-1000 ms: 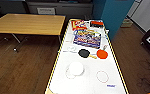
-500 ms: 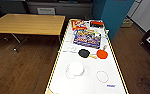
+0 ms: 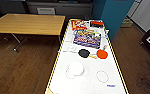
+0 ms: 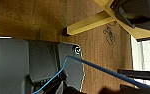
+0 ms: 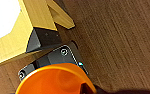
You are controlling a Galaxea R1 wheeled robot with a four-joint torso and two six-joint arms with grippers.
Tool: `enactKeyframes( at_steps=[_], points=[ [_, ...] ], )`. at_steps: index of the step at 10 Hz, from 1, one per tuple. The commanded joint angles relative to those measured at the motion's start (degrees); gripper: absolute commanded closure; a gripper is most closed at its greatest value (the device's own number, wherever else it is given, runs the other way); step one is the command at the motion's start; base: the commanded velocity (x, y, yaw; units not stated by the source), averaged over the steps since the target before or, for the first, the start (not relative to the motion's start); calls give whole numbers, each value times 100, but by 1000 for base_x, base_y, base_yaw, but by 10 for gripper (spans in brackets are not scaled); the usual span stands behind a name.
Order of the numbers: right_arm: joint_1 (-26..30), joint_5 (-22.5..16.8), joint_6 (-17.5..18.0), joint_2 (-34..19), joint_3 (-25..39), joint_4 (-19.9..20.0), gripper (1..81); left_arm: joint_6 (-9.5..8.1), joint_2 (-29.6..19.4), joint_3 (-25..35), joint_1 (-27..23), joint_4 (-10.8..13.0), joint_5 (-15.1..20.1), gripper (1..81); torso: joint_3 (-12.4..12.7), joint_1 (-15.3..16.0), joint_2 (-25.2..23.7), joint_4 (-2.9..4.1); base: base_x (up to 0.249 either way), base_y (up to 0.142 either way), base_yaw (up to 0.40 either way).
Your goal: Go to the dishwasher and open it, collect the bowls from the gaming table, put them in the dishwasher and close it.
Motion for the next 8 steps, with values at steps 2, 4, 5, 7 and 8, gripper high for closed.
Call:
enactKeyframes(
  at_steps=[2,4,5,7,8],
  points=[
    [-855,1269,-139,514,-399,-9,811,-47,-1052,1243,-1159,11,497,10,0,0,0,0,0,0,0],
    [-952,1269,-148,944,-592,-44,811,-56,-1201,1428,-1247,-33,567,10,0,0,0,0,0,0,0],
    [-952,1261,-156,1049,-671,-52,811,-56,-1218,1393,-1247,-33,567,10,0,0,0,0,0,0,0],
    [-952,1252,-156,1173,-680,-61,811,-206,-1482,1401,-1519,-42,558,10,0,0,0,0,0,0,0],
    [-952,1252,-156,1235,-698,-114,811,-276,-1579,1410,-1590,-42,550,10,0,0,0,0,0,0,0]
  ],
)
